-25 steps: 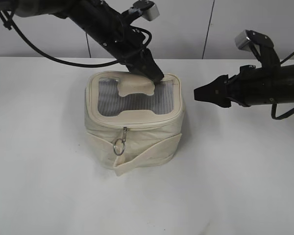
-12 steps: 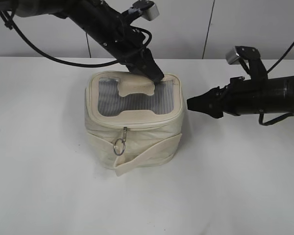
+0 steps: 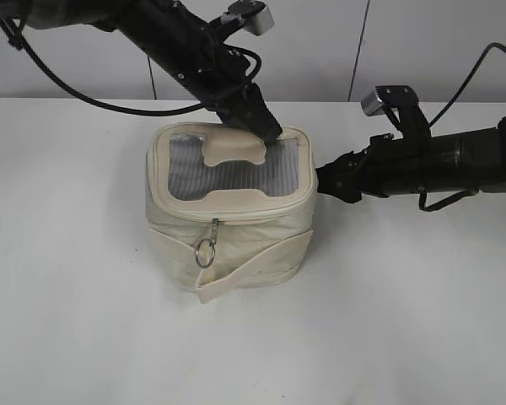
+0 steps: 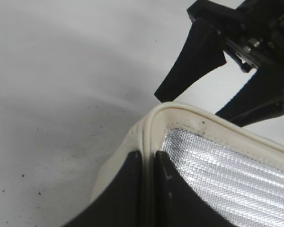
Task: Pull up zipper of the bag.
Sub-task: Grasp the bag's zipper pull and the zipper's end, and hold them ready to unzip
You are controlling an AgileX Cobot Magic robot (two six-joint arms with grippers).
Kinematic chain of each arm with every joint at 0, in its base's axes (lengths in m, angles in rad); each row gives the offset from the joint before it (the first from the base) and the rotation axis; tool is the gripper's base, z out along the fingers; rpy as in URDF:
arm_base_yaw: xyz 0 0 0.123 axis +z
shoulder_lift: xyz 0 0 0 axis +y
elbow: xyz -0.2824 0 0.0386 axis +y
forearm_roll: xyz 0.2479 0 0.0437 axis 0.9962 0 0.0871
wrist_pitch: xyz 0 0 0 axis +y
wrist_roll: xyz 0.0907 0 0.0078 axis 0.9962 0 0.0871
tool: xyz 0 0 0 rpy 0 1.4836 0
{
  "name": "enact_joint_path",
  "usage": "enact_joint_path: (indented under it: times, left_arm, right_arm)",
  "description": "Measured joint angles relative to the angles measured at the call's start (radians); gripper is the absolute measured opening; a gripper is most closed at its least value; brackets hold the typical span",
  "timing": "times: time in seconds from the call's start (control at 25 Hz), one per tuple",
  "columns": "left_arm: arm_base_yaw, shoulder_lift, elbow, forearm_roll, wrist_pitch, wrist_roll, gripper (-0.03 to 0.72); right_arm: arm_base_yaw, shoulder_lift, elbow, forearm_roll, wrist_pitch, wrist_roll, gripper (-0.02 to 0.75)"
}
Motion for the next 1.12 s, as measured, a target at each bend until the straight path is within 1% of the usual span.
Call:
enact_joint_path:
  times: [0.2, 0.44, 0.68, 0.84, 1.04, 1.12]
  left_arm:
    - [0.000, 0.000, 0.000, 0.000, -0.001, -0.001, 0.043]
    - [0.000, 0.000, 0.000, 0.001, -0.002, -0.002, 0.042]
    - [0.000, 0.000, 0.000, 0.001, -0.003, -0.002, 0.042]
    - [0.000, 0.000, 0.000, 0.004, -0.003, -0.002, 0.042]
    - [0.000, 0.000, 0.000, 0.005, -0.004, -0.002, 0.042]
    - [0.000, 0.000, 0.000, 0.005, -0.004, -0.002, 0.042]
  right_arm:
    - [0.000, 0.031, -0.050, 0.001, -0.004, 0.000, 0.438]
    - [0.000, 0.044, -0.077, 0.002, -0.079, 0.011, 0.405]
    - [0.000, 0.045, -0.077, -0.011, -0.037, 0.028, 0.401]
    - [-0.001, 0.045, -0.077, -0.077, -0.060, 0.087, 0.400]
    - [-0.033, 0.045, -0.077, -0.244, -0.082, 0.236, 0.400]
    - [-0.039, 0.045, -0.076, -0.286, -0.072, 0.264, 0.400]
